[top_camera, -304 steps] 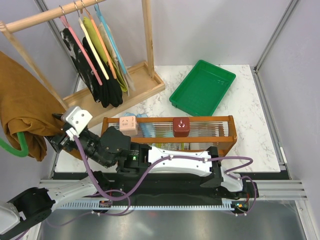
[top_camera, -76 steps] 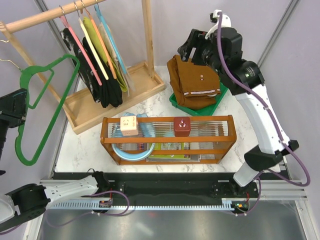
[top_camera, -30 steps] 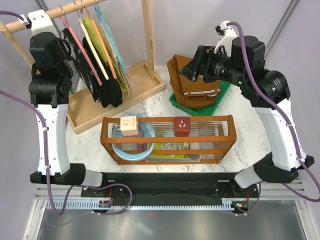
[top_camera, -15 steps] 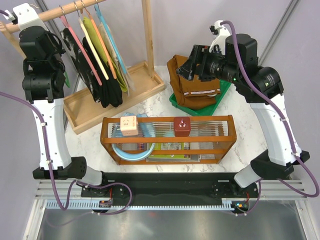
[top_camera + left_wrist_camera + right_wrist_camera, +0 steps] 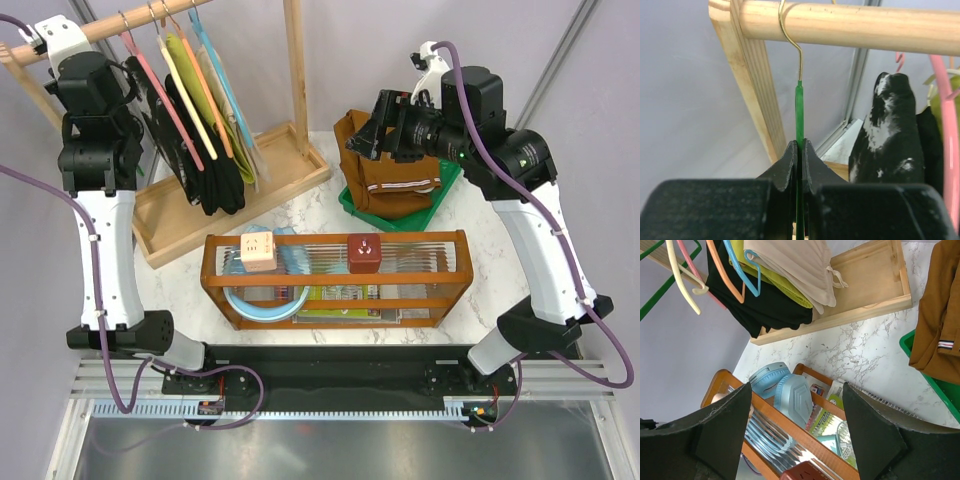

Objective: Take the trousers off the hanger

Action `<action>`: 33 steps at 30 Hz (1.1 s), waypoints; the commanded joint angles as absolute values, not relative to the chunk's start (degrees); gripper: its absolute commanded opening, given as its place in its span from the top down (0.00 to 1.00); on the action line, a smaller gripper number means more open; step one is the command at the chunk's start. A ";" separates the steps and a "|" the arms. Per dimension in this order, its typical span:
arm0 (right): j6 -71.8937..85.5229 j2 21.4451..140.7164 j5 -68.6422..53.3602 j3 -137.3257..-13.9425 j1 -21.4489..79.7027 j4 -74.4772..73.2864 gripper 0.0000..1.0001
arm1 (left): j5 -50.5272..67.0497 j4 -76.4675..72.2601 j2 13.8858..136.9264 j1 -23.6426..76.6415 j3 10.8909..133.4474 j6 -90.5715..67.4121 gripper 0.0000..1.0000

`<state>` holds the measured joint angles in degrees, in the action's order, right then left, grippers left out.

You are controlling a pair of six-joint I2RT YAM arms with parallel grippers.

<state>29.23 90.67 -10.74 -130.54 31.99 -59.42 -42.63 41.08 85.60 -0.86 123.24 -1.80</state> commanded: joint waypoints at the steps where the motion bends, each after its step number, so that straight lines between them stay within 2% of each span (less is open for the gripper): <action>1: 30.32 91.05 -12.04 -132.45 31.90 -58.36 0.20 | -49.04 35.60 85.43 1.47 121.38 3.86 0.98; 6: 29.80 90.70 -12.22 -132.19 31.90 -58.36 0.20 | -52.55 33.84 85.43 3.60 118.66 5.97 0.98; 13: 29.27 89.56 -11.87 -130.43 31.90 -58.27 0.20 | -49.31 33.40 80.52 5.10 112.51 1.94 0.97; 16: 28.92 88.42 -11.34 -128.59 31.91 -58.27 0.20 | -44.05 34.01 77.54 5.10 109.17 0.53 0.70; 17: 28.92 88.16 -11.16 -127.63 31.90 -58.27 0.20 | -42.73 34.27 76.91 5.10 107.94 -1.91 0.55; 20: 28.74 87.28 -11.08 -126.31 31.91 -58.10 0.20 | -38.16 37.52 75.59 5.10 107.67 -4.30 0.41; 26: 28.92 84.99 -10.20 -123.41 31.90 -58.36 0.19 | -29.46 44.37 72.78 5.01 109.50 -9.83 0.26; 33: 29.62 79.55 -6.51 -117.87 31.90 -58.80 0.18 | -13.83 51.67 69.97 5.01 114.69 -17.92 0.23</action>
<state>29.19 83.79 -9.28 -120.09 31.99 -59.16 -25.34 47.09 72.60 5.02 110.54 -10.31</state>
